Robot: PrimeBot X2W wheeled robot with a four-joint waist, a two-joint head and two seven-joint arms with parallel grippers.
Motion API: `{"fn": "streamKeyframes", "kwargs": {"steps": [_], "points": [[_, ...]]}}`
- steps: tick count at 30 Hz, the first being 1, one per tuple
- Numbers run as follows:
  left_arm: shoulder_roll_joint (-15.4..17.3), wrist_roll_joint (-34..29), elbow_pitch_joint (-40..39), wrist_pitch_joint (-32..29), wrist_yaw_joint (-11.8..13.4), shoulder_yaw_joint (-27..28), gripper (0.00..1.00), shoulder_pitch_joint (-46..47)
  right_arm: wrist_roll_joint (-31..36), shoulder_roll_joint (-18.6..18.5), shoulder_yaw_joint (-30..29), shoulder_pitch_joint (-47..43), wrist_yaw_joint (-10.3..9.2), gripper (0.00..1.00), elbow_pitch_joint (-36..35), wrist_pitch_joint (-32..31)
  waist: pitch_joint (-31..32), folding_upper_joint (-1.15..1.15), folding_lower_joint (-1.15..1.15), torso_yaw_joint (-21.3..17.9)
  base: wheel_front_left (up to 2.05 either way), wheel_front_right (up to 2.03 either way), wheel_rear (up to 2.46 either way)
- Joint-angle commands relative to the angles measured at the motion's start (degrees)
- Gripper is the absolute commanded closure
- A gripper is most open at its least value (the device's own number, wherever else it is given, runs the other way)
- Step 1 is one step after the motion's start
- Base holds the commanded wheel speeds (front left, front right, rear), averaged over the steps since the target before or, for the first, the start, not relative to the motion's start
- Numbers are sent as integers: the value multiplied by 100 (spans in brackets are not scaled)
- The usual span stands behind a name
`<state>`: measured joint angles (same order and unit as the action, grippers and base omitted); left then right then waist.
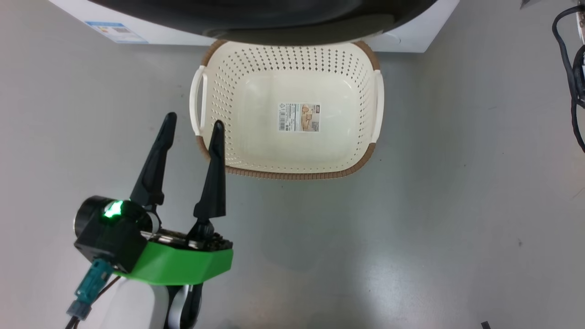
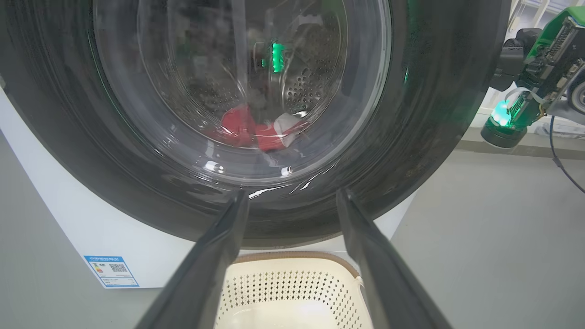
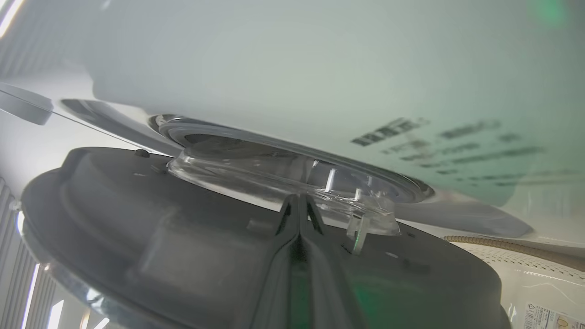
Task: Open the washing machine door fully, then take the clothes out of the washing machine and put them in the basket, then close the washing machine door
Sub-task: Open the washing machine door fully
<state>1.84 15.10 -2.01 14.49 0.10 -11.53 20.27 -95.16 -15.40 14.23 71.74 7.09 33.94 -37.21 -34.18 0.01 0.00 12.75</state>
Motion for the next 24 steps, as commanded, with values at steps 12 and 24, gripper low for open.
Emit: {"fn": "streamKeyframes", "kwargs": {"steps": [12,24], "points": [[104,-41,9,51,70,258,0,-142,221,156,246,-490,40,100,-316,-292,407,-1,0,-94,0,0,0],[104,-14,102,51,58,316,0,-211,246,175,311,-861,40,100,-433,-470,587,-1,0,-140,0,0,0]]}}
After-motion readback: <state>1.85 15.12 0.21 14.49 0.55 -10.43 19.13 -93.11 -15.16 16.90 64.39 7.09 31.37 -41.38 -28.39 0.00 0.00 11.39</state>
